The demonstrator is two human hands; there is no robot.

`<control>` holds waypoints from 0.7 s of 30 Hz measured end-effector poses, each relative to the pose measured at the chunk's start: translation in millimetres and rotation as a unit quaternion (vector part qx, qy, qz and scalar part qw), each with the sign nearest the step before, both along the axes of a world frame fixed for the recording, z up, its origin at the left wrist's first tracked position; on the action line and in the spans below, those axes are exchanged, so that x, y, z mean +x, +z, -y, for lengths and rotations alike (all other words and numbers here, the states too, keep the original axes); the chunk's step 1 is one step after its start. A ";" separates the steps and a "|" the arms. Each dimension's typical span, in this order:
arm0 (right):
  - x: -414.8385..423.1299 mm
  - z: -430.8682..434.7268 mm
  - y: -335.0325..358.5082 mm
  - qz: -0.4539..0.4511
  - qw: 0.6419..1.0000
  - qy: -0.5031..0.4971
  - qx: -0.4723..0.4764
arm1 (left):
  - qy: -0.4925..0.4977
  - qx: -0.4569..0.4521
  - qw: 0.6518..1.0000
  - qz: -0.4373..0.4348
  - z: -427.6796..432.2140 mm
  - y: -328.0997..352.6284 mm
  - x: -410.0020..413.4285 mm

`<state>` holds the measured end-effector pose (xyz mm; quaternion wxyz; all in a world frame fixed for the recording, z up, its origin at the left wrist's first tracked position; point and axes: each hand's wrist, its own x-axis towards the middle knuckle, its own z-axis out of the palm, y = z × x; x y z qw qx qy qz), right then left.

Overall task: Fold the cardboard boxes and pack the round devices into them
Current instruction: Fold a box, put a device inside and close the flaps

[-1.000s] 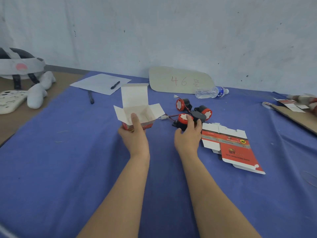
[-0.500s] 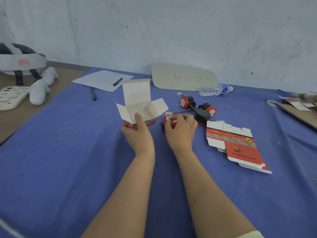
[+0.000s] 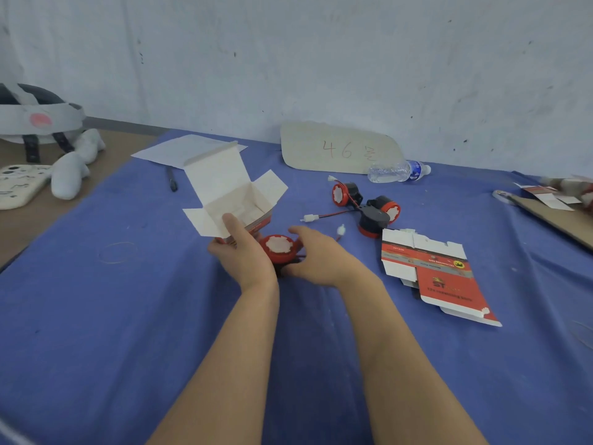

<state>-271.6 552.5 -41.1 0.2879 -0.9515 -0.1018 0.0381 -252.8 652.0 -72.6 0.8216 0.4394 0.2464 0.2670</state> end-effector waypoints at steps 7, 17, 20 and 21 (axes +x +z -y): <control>-6.4 -4.4 -10.2 0.078 0.991 -0.101 0.041 | -0.003 -0.034 0.999 0.015 -2.2 3.1 0.2; -7.6 -0.9 -4.7 0.361 0.899 -0.144 0.200 | -0.174 0.258 0.950 0.037 15.4 -1.5 -14.2; -4.5 -2.9 -19.0 0.249 0.950 -0.160 0.096 | -0.220 0.292 0.930 -0.025 12.4 4.5 -15.1; -4.5 -2.3 -22.3 0.222 0.958 -0.165 0.078 | -0.237 0.310 0.920 -0.042 12.6 5.7 -15.0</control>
